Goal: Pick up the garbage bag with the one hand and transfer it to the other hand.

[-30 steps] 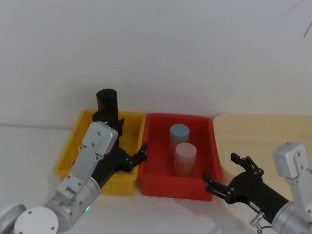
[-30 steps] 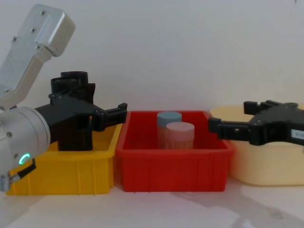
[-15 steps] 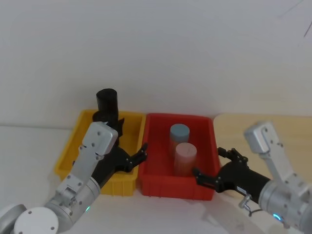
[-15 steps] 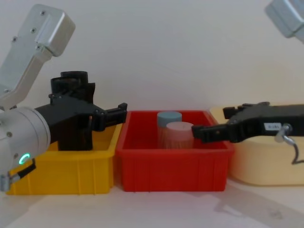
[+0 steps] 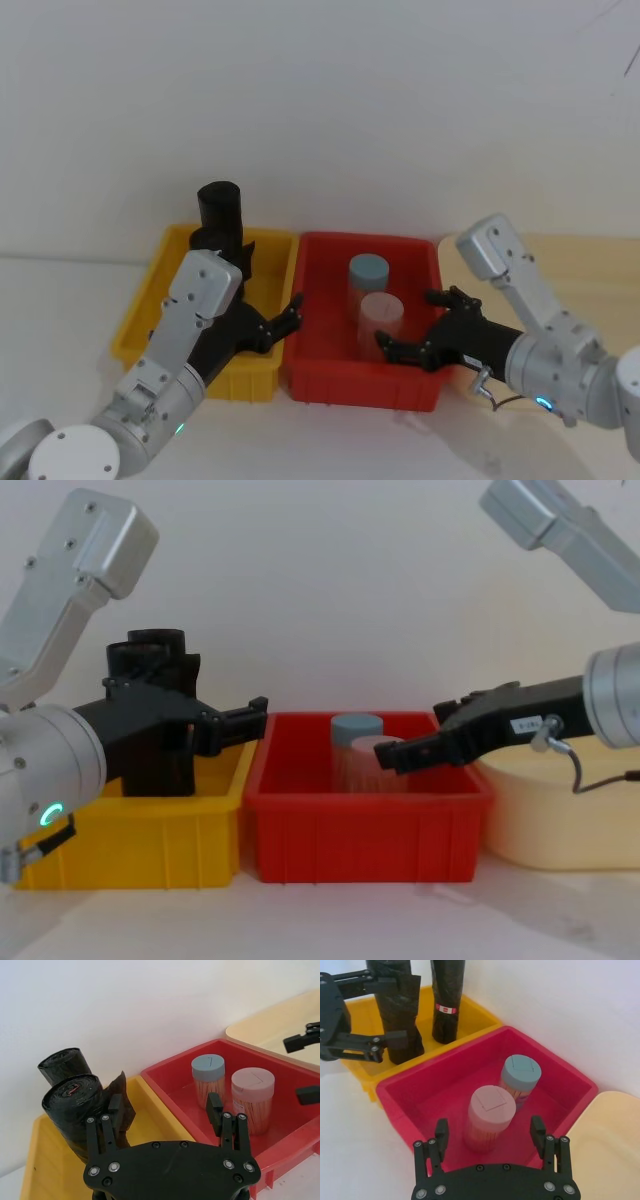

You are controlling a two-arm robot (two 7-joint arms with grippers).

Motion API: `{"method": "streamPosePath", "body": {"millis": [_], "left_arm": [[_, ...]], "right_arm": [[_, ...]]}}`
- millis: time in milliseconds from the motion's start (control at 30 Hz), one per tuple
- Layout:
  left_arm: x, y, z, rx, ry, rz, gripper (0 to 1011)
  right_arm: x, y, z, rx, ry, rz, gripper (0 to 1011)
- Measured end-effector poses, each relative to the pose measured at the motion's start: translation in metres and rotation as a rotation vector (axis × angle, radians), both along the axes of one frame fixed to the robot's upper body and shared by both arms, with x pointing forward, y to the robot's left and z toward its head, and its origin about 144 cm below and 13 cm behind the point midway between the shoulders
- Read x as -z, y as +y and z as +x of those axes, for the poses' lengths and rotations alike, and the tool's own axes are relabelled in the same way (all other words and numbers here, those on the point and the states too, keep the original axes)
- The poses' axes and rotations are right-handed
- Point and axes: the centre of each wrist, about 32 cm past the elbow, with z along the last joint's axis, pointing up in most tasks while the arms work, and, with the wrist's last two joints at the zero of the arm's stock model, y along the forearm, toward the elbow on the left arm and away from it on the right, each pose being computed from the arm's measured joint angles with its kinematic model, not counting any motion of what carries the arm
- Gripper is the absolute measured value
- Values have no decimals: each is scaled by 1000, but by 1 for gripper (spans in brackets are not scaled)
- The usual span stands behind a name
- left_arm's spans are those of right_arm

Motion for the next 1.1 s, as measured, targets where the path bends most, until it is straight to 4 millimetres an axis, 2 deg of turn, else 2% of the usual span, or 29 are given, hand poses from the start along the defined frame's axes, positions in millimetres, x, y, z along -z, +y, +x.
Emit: {"method": "streamPosePath", "body": {"millis": [533, 967, 1100], "left_arm": [[0, 0, 0, 0, 0, 0, 1000], [0, 0, 0, 0, 0, 0, 1000], [0, 0, 0, 0, 0, 0, 1000]], "right_arm": [[-1, 14, 32, -5, 37, -72, 999], [1, 23, 45, -16, 51, -105, 999], [1, 25, 48, -21, 51, -111, 961]]}}
